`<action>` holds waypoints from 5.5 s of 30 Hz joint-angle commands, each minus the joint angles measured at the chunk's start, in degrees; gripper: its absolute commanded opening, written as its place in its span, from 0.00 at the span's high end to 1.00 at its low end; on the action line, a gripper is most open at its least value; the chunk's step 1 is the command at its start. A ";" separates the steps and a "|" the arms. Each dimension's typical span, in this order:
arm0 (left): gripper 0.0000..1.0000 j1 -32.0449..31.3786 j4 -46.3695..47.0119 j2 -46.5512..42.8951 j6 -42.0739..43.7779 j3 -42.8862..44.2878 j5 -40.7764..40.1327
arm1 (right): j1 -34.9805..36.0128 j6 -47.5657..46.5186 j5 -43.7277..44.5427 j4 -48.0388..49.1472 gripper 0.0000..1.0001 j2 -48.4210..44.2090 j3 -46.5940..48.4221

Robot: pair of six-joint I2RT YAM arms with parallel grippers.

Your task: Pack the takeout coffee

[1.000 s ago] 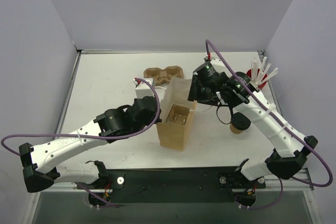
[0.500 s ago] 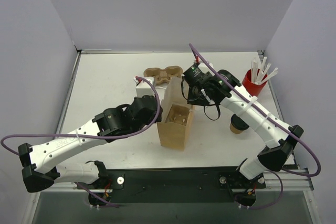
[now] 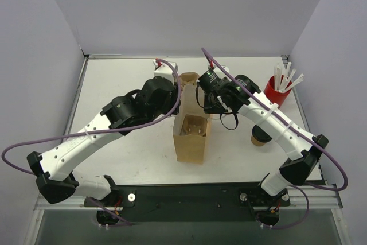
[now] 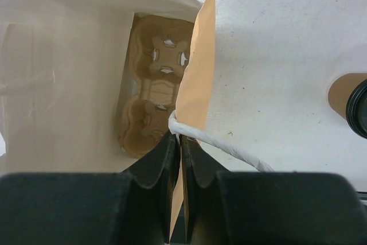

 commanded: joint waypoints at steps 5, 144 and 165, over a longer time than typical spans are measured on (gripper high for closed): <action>0.58 4.15 -4.28 6.84 7.03 3.43 11.44 | -0.58 -1.59 0.15 -1.54 0.96 1.21 1.45; 0.61 12.85 -0.67 -3.53 8.35 -6.68 12.77 | -45.04 -8.00 -7.14 9.96 0.16 -22.27 -40.03; 0.61 13.20 -0.58 -3.62 8.87 -7.04 13.47 | -48.48 -10.20 -8.99 14.36 0.15 -14.35 -40.12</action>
